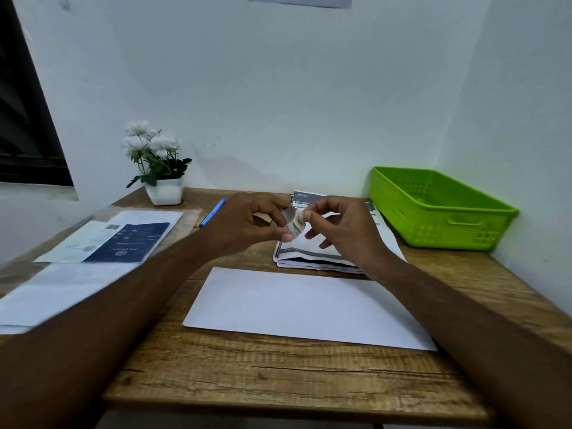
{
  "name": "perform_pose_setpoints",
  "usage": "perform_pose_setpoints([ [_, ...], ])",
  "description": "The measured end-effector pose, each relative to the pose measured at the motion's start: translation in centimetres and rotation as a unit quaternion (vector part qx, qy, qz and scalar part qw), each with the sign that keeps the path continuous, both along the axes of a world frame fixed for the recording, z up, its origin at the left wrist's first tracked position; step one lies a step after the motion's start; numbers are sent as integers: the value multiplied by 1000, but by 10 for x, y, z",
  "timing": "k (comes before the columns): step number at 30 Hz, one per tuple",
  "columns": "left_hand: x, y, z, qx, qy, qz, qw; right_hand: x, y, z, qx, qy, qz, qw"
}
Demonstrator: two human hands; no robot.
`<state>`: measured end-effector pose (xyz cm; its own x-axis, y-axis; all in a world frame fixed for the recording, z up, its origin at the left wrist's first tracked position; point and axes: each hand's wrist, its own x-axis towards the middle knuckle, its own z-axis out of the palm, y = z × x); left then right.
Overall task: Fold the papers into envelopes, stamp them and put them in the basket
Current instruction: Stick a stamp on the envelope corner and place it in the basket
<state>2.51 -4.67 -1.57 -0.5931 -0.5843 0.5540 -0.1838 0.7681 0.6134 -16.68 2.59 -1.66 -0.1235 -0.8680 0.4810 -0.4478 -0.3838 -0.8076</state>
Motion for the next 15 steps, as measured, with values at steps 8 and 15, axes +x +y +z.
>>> perform_pose_setpoints([
  [8, 6, -11, -3, -3, 33, 44, 998, 2, 4, 6, -40, 8, 28, 999],
  [15, 30, -50, -13, -98, -110, 177, 973, -2, 6, 7, -22, -46, 50, 997],
])
